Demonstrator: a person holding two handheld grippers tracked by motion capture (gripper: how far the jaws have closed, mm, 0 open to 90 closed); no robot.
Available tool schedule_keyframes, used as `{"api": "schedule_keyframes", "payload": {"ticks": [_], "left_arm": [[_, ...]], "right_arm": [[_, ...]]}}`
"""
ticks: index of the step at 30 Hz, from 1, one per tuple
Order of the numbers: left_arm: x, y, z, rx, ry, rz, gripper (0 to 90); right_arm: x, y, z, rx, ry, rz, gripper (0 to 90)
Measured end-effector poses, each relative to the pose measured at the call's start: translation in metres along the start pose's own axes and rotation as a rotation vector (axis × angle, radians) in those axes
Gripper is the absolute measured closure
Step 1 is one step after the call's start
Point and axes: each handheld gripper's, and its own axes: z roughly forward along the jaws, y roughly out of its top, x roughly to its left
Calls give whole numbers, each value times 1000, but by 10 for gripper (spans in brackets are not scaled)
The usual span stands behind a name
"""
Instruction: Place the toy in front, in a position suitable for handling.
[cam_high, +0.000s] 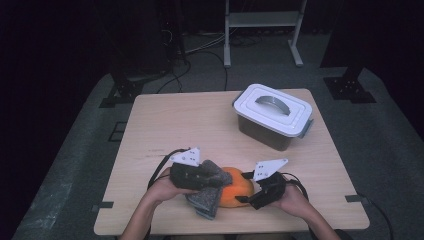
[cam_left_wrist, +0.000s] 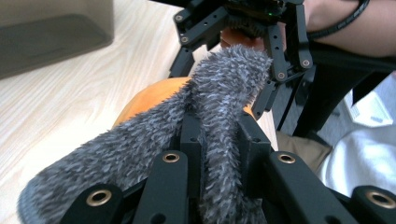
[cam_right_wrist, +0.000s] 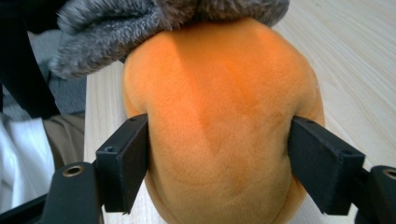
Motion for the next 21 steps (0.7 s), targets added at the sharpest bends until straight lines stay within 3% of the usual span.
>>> {"api": "schedule_keyframes", "payload": {"ticks": [5,11,14,17,21], "left_arm": [[5,-7,-5,23,10,-10,758],[19,-30,-22,49,75,-88,754],[16,-26,-23,43,67,-64,754],[8,-12,-17,3,32,-29,754],[-1,0,-7,-6,1,13,752]], "right_arm": [[-2,-2,-2,-10,4,7,251],[-2,0,-1,-13,0,2,251],[-1,1,-1,-9,-5,-5,251],[0,3,1,-3,-11,-10,250],[3,5,3,1,-15,-16,246]]}}
